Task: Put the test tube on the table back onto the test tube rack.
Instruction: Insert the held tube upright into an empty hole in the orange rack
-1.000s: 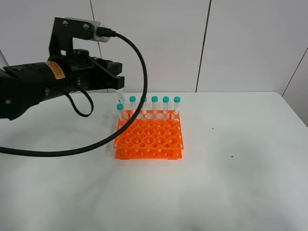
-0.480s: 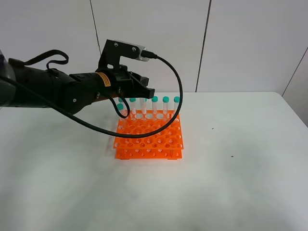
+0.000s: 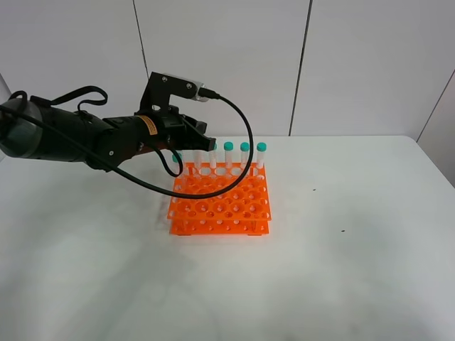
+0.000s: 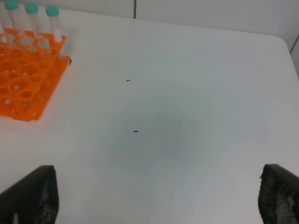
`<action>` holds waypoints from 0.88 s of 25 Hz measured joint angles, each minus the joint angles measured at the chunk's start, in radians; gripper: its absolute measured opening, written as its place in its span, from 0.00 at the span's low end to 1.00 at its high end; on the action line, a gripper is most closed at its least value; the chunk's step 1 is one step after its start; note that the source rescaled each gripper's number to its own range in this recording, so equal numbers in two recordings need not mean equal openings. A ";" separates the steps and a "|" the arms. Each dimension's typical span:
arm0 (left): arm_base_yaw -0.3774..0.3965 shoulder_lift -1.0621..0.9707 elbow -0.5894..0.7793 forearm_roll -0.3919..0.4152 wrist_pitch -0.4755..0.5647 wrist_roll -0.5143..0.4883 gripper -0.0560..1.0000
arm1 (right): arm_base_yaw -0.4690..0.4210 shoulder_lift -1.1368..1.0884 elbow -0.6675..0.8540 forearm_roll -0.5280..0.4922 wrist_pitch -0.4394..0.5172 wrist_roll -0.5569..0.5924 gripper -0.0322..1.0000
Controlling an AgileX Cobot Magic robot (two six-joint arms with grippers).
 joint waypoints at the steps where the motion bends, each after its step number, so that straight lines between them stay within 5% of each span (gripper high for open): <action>1: 0.000 0.002 0.000 0.001 -0.004 0.000 0.07 | 0.000 0.000 0.000 0.000 0.000 0.000 0.94; 22: 0.002 0.089 0.000 0.004 -0.045 0.041 0.07 | 0.000 0.000 0.000 0.000 0.000 0.000 0.94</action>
